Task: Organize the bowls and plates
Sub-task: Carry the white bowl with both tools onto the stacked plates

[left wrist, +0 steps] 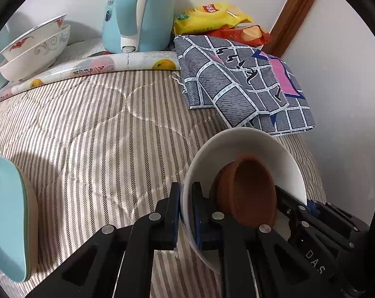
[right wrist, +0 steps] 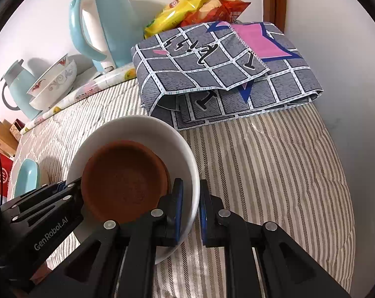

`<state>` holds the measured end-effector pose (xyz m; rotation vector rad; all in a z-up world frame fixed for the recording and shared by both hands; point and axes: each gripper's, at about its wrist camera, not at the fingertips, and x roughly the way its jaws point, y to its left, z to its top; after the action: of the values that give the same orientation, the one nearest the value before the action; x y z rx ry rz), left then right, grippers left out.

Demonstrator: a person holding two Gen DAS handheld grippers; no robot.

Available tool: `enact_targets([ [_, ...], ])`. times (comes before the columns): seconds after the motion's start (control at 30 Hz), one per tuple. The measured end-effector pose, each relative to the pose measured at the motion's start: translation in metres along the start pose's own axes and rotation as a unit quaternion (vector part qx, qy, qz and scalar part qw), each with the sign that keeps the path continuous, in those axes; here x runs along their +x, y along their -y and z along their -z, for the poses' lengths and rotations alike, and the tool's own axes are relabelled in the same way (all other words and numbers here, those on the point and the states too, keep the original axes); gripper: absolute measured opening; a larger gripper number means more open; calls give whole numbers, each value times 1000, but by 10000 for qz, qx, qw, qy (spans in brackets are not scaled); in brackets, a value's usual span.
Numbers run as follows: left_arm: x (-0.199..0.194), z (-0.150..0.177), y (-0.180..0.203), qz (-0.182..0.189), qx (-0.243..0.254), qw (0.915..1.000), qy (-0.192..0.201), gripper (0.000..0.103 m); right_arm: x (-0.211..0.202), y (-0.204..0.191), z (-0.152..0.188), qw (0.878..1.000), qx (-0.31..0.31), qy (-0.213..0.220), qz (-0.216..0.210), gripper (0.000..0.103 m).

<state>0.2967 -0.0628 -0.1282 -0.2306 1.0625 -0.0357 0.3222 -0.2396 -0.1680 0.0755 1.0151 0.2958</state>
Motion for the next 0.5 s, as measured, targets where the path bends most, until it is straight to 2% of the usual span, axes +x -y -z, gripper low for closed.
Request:
enact_targets([
  [0.5, -49, 8, 4, -29, 87, 9993, 356, 10, -44, -10, 12, 9994, 2, 339, -78, 12],
])
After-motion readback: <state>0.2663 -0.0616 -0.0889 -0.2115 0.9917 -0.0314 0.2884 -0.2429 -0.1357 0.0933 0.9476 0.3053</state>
